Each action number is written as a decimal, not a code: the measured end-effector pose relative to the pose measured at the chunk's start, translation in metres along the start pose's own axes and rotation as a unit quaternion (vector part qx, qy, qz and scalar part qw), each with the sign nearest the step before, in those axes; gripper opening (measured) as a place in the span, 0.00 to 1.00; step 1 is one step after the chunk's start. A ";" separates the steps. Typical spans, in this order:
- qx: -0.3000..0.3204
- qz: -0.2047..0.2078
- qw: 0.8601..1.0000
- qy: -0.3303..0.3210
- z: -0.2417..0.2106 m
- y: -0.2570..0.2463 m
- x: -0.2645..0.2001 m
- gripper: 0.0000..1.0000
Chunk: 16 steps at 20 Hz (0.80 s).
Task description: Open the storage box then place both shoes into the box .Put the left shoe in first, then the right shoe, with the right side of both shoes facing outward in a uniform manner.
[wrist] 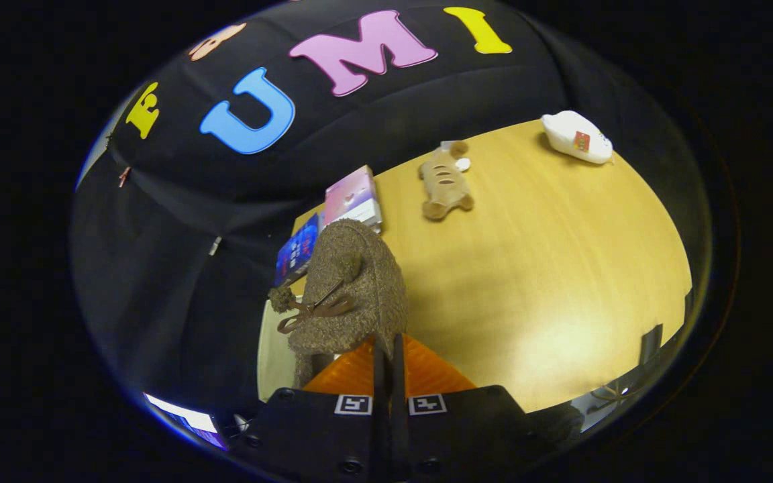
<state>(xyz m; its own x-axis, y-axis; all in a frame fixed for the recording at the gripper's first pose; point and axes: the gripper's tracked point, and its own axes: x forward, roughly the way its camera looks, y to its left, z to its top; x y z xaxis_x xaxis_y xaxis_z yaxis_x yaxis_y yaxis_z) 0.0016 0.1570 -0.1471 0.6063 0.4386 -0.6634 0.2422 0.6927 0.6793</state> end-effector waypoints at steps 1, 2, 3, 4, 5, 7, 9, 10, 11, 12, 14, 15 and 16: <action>0.006 0.011 1.000 0.010 -0.008 0.020 0.004 0.05; 0.009 0.017 1.000 0.019 -0.015 0.037 0.009 0.05; 0.012 0.020 0.999 0.028 -0.023 0.051 0.014 0.05; 0.015 0.019 0.999 0.035 -0.029 0.062 0.020 0.05; 0.019 0.017 0.999 0.042 -0.037 0.073 0.026 0.05; 0.024 0.012 0.998 0.063 -0.054 0.095 0.042 0.05; 0.027 0.008 0.996 0.085 -0.070 0.116 0.059 0.05; 0.028 0.001 0.995 0.093 -0.079 0.121 0.069 0.05; 0.028 -0.009 0.995 0.097 -0.084 0.124 0.078 0.05; 0.023 -0.024 0.994 0.102 -0.090 0.124 0.088 0.05; 0.010 -0.062 0.993 0.101 -0.098 0.115 0.102 0.05; 0.006 -0.080 0.992 0.100 -0.101 0.109 0.107 0.05; 0.001 -0.096 0.990 0.100 -0.105 0.103 0.114 0.05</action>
<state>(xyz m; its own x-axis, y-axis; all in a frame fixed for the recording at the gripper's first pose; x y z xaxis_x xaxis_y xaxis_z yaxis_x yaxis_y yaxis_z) 0.0160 0.3383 -0.1854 0.3870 0.4038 -0.8289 0.3404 0.7729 0.5354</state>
